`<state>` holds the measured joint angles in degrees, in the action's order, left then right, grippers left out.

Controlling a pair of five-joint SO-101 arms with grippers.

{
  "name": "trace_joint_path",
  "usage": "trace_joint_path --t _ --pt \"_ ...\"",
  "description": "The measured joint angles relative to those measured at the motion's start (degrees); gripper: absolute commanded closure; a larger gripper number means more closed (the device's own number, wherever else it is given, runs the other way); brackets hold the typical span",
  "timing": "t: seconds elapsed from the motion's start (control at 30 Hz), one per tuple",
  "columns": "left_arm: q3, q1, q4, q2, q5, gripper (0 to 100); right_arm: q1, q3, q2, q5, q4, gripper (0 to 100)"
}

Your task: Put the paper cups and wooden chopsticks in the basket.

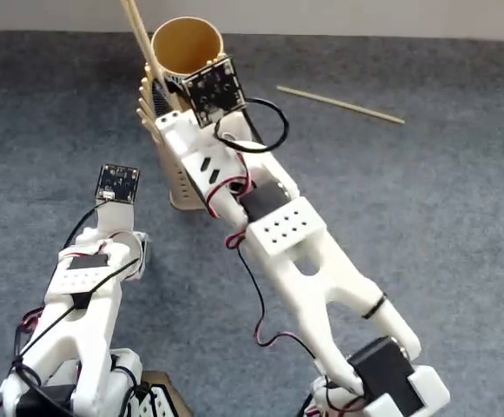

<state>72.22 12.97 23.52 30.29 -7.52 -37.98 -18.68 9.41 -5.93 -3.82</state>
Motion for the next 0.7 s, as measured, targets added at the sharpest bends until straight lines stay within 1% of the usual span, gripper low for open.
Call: trace_joint_path --t 0.2,0.4,0.5,0.7 --pt "0.0 0.0 0.0 0.0 0.0 82 2.2 0.4 -0.5 -0.1 -2.5 92.9" --pt "0.0 0.0 0.0 0.0 0.0 82 3.4 0.9 -0.4 -0.1 -4.0 93.1" --pt "0.0 0.0 0.0 0.0 0.0 82 3.4 1.3 -0.4 -0.1 -4.4 99.5" --pt "0.0 0.0 0.0 0.0 0.0 82 3.4 4.0 -0.8 0.0 -4.6 98.7"
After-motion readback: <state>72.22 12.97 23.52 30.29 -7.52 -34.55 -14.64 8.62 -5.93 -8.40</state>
